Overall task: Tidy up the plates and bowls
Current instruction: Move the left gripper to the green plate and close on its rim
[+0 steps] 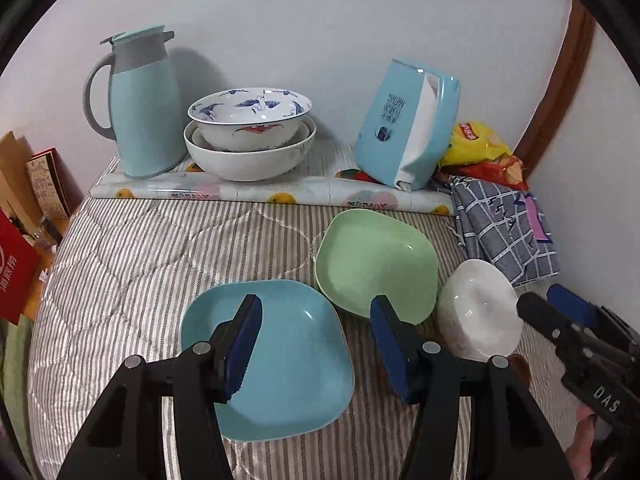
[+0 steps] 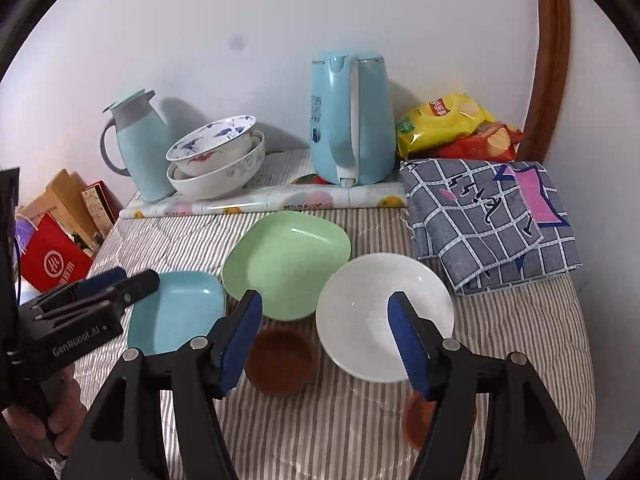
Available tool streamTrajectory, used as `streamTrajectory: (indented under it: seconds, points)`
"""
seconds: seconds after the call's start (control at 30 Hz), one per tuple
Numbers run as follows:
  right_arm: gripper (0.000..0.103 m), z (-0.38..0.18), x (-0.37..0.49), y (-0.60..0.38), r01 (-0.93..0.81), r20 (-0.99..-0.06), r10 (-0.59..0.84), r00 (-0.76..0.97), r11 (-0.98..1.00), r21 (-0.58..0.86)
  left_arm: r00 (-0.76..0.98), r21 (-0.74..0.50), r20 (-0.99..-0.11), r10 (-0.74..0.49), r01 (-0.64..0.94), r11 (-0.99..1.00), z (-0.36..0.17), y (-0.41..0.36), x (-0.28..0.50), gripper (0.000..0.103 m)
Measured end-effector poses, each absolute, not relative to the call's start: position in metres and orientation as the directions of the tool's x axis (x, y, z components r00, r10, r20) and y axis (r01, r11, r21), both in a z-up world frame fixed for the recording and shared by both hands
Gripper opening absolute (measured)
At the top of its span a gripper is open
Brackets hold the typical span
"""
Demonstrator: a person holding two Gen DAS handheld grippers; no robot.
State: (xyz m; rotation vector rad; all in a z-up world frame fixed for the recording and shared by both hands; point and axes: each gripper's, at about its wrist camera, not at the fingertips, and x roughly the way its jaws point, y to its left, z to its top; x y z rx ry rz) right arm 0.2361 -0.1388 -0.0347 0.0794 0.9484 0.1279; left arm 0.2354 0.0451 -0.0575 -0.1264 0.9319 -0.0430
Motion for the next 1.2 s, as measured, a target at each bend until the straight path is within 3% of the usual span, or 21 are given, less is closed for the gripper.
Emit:
streamTrajectory:
  seconds: [0.6, 1.2]
  points:
    - [0.064, -0.058, 0.298, -0.134, -0.073, -0.819, 0.117, 0.561, 0.993, 0.092, 0.550, -0.097, -0.832, -0.069, -0.021, 0.995, -0.084, 0.043, 0.280, 0.054]
    - [0.054, -0.100, 0.353, -0.122, -0.118, -0.868, 0.095, 0.487, 0.992, 0.042, 0.508, -0.153, -0.853, -0.124, -0.016, 0.988, -0.118, 0.042, 0.322, 0.054]
